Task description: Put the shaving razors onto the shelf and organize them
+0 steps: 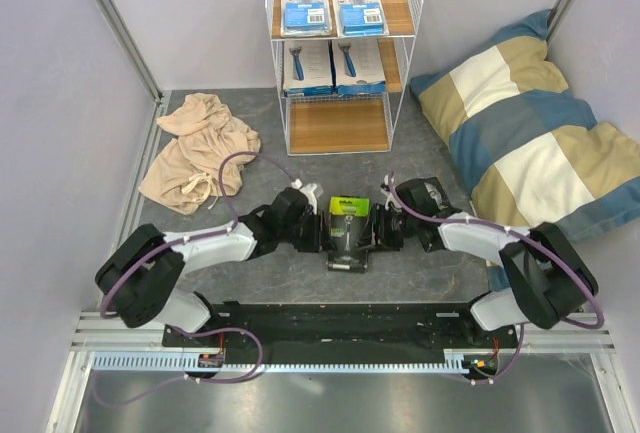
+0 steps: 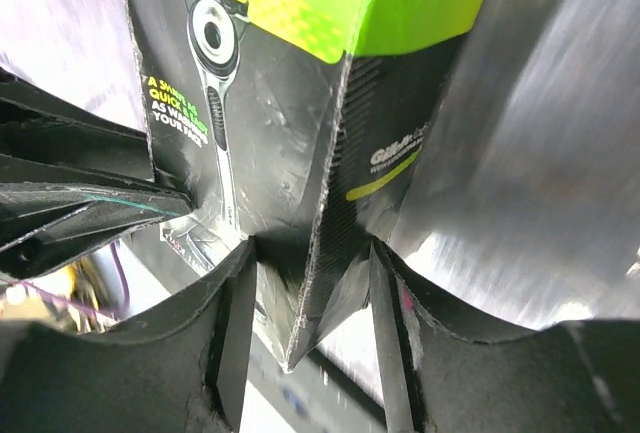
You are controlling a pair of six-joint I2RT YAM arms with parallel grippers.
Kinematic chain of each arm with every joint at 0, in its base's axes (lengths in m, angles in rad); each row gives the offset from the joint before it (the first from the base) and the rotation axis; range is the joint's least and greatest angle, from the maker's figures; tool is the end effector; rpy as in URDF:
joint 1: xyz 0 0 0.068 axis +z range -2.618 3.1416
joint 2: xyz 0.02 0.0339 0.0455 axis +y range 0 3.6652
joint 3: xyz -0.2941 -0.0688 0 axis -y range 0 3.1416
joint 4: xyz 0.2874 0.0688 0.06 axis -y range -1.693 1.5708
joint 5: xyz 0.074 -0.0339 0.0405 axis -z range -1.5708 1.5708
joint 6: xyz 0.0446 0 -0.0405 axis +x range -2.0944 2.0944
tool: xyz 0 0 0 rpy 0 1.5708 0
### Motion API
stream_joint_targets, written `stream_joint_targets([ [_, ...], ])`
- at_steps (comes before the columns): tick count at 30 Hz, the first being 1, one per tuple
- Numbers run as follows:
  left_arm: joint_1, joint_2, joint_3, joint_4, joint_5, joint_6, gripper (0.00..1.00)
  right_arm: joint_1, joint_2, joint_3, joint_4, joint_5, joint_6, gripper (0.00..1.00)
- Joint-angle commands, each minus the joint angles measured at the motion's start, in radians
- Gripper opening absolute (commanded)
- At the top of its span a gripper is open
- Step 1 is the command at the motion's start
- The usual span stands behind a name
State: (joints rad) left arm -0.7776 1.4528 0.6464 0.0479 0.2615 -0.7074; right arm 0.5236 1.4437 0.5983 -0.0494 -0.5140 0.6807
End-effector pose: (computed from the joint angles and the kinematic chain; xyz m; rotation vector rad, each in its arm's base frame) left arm 0.2147 -0.2275 0.1591 0.2323 2.5291 -0.9830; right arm 0.2392 0.1634 0.1420 -0.0361 2.6644 1.1029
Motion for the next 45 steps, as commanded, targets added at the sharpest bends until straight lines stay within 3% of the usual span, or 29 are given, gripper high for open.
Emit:
stream_joint_targets([
  [1,-0.159,-0.112,-0.013,0.060,0.081,-0.104,0.22,0.088,-0.095,-0.022,0.004,-0.115,0.031,0.45],
  [13,-0.354,-0.397,-0.131,-0.083,-0.091,-0.263,0.22,0.225,-0.405,-0.140,-0.142,-0.121,0.166,0.45],
  [20,-0.436,-0.396,-0.165,-0.144,-0.120,-0.335,0.25,0.299,-0.528,-0.244,-0.205,-0.103,0.237,0.45],
  [23,-0.457,-0.411,-0.191,-0.167,-0.143,-0.380,0.35,0.305,-0.565,-0.273,-0.234,-0.095,0.243,0.46],
  [26,-0.473,-0.436,-0.208,-0.213,-0.194,-0.412,0.54,0.305,-0.569,-0.269,-0.273,-0.069,0.221,0.47],
  [30,-0.476,-0.482,-0.220,-0.269,-0.258,-0.426,0.90,0.303,-0.545,-0.249,-0.294,-0.034,0.194,0.49],
  [34,-0.476,-0.467,-0.226,-0.261,-0.344,-0.431,0.95,0.305,-0.505,-0.226,-0.294,-0.005,0.162,0.51],
  [45,-0.460,-0.321,-0.209,-0.137,-0.381,-0.400,0.96,0.303,-0.451,-0.218,-0.280,0.046,0.132,0.51],
])
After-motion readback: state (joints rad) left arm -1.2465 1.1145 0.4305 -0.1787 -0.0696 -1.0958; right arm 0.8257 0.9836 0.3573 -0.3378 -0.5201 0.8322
